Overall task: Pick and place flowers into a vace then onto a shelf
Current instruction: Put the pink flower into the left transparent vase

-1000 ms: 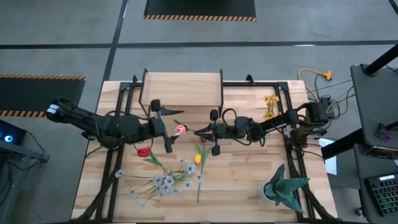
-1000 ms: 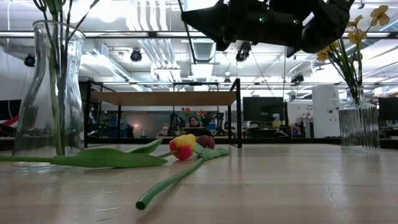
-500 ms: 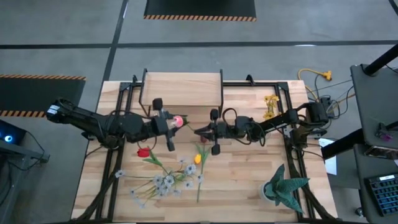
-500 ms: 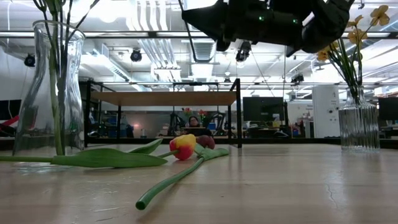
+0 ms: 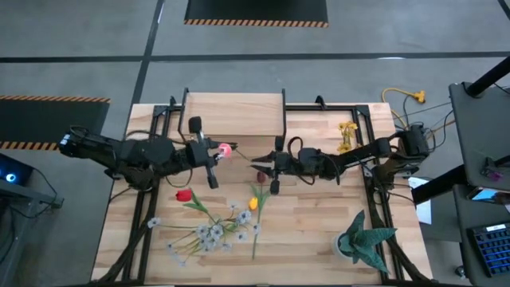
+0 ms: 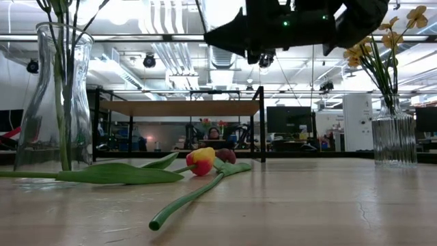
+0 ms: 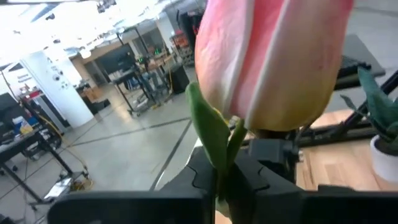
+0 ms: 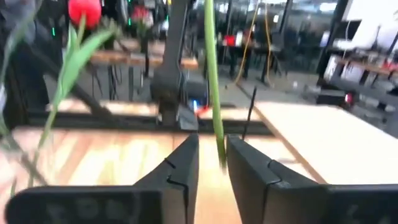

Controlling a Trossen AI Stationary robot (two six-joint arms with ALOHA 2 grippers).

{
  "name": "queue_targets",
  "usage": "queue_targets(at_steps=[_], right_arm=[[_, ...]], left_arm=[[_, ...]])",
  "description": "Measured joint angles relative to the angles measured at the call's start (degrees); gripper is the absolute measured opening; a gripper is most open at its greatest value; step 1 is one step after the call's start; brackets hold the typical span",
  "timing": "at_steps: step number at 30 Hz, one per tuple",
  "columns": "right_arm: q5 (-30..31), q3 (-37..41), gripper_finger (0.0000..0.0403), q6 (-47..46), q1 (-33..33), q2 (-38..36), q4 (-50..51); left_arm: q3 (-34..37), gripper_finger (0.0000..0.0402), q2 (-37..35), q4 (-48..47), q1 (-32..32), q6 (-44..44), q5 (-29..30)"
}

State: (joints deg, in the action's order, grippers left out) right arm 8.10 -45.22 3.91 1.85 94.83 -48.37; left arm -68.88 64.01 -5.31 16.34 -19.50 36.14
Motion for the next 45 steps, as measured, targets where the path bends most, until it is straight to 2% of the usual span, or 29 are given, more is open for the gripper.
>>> queue_targets(at_steps=[5,7,12,16,25,29,31,35,37,45], right_arm=[[-0.6,0.0,0.0098,2.1,0.0,-5.6,16.0],[-0.6,1.0,0.0102,1.6,0.3,-8.4,19.2],[-0.7,9.2,0.0094,3.0,1.3,-15.4,15.0],[-0.6,16.9,0.0079,1.1,1.2,-25.1,9.1],[-0.4,28.7,0.0055,-1.8,5.2,-46.4,8.7],[-0.6,32.3,0.0052,-3.7,5.8,-51.2,8.7],[-3.3,33.2,0.0052,-3.7,5.8,-52.1,8.1],[-18.4,35.5,0.0052,-1.6,5.8,-52.3,2.5],[-23.5,36.1,0.0052,-1.4,5.8,-52.3,0.6],[-24.8,40.0,0.0052,-3.4,5.8,-52.2,-1.6]], left_arm=[[-7.2,0.0001,0.0,-12.1,0.0,3.5,0.2],[-9.3,0.0001,0.0,-15.7,0.0,4.0,0.2],[-12.0,0.0,-0.4,-19.6,-0.2,1.7,0.3],[-13.4,0.0,-1.1,-19.9,-1.1,-0.8,0.3],[-14.1,0.0,-5.1,-21.4,-1.5,-1.0,0.4],[-13.9,0.0,-6.8,-22.9,-1.4,-0.2,0.3],[-13.8,0.0,-7.5,-23.2,-1.4,0.7,0.3],[-13.3,0.0,-8.2,-23.2,-1.5,1.6,0.4],[-13.1,0.0,-8.2,-23.2,-1.5,1.6,0.5],[-11.6,0.0,-8.1,-23.3,-2.3,1.6,1.5]])
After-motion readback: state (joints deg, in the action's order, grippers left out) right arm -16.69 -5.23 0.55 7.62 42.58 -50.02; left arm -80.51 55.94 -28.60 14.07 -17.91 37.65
